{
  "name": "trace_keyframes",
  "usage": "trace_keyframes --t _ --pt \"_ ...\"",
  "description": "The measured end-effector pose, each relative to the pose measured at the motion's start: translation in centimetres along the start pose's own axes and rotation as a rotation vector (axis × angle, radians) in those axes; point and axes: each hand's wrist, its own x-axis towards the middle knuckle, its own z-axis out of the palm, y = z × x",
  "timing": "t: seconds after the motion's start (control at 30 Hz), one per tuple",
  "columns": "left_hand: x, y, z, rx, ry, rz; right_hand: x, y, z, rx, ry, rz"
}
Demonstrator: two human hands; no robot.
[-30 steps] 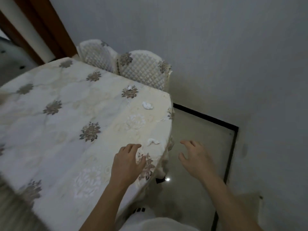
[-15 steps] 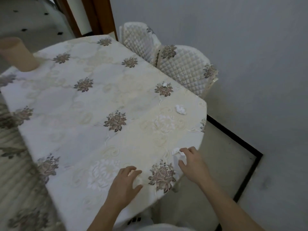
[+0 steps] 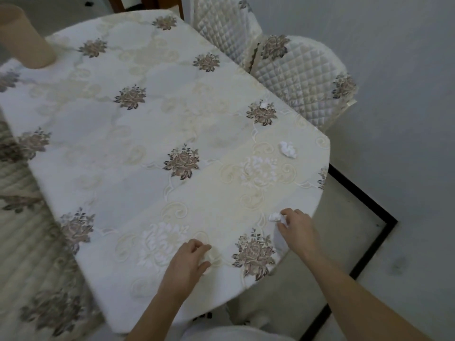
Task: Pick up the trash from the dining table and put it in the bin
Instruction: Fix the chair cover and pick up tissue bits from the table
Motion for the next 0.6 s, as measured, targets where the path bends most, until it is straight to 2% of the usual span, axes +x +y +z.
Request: trace_keyframes --t 0.2,0.4,0.6 --pt "-0.6 -0.6 0.5 0.003 -0.007 -0.058 -0.5 -0.6 1.1 0.024 -0.020 0.013" --pt "-0.9 0.0 0.3 -0.010 0.022 -0.104 -1.7 -2.0 0.6 0.179 -0.059 0.084" --pt "0.1 1.3 -1.1 -0.158 0.206 -0.145 -2.8 -4.0 -1.8 0.331 0.027 0.095"
